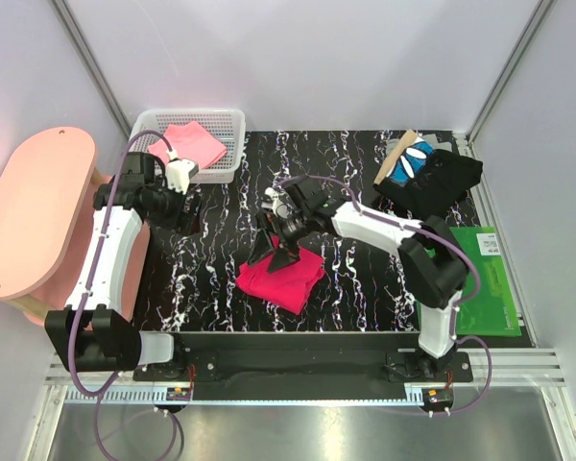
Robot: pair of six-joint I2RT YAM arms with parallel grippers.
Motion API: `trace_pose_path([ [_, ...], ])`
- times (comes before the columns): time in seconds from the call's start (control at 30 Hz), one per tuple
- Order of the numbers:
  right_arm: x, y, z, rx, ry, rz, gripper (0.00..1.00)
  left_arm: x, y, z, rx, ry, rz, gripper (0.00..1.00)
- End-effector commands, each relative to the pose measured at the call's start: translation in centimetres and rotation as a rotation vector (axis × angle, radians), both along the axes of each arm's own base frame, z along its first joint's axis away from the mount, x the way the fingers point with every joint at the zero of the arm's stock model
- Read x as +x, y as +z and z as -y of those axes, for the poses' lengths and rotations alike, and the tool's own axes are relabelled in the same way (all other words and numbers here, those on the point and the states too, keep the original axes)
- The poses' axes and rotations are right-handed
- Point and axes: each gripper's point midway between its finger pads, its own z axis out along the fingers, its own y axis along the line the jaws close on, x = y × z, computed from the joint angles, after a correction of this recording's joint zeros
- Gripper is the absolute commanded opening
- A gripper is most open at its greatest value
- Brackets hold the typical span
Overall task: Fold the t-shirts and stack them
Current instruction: Smooth out wrinkles on the folded tshirt
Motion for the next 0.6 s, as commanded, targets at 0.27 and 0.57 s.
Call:
trace_pose_path([
  [0.27,-3.5,-5.2,1.6,-0.015,0.066,-0.125,0.95,1.0,1.6,0.7,-0.040,-0.021,0.042,0.83],
  [0.57,-5.0,-13.6,4.2,-0.223,0.068,-0.186,0.93,0.8,0.9,0.8,-0.042,-0.032,0.023,0.83],
])
